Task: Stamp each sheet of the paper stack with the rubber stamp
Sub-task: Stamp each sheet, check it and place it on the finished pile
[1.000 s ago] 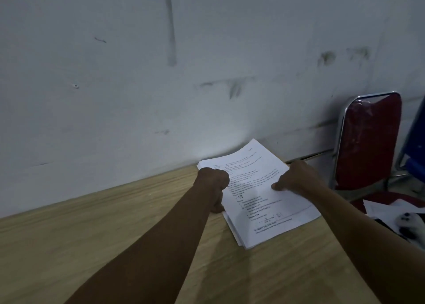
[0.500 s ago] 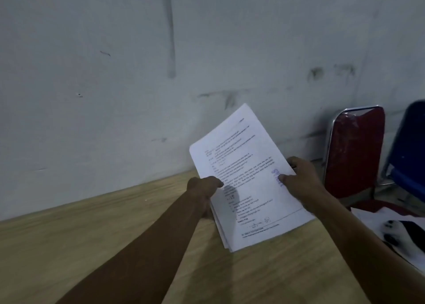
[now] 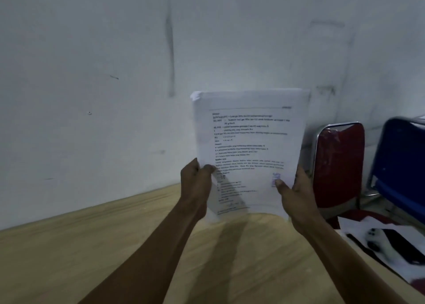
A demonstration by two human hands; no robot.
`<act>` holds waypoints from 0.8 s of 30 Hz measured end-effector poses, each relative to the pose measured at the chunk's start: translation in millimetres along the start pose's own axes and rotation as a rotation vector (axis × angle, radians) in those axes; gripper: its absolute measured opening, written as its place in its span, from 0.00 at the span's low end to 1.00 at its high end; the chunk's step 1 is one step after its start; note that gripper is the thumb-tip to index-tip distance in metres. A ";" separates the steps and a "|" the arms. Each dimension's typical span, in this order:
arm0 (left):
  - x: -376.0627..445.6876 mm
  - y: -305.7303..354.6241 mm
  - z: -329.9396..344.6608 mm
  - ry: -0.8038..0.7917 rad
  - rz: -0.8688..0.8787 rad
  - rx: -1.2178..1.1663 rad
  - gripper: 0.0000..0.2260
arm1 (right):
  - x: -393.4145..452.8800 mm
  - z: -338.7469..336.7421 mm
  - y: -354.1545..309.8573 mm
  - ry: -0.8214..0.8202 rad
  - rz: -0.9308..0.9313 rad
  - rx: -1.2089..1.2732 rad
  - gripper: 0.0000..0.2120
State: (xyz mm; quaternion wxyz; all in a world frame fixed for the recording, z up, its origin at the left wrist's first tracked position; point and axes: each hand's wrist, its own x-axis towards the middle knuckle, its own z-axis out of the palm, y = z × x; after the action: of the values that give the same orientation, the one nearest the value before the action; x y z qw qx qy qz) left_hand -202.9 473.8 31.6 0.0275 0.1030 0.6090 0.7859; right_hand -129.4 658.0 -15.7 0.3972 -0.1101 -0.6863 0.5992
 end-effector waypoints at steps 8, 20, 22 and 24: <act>-13.2 -13.8 7.5 0.025 -0.066 0.057 0.08 | -5.7 -8.6 25.3 -0.039 0.100 0.014 0.18; -0.5 -20.4 15.6 0.024 -0.040 0.082 0.06 | 8.0 -8.2 30.7 -0.032 0.132 -0.004 0.13; 1.6 -18.1 17.3 0.018 -0.021 0.130 0.06 | 13.4 -10.3 26.7 -0.008 0.111 -0.060 0.13; 5.8 -19.0 18.3 0.038 -0.045 0.172 0.05 | 20.4 -12.2 20.8 0.021 0.091 -0.126 0.12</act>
State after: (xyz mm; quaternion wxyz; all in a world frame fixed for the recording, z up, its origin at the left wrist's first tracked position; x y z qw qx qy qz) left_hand -206.6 497.0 18.4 0.0247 0.0761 0.6769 0.7317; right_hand -141.3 685.1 -26.6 0.3692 -0.1723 -0.7127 0.5710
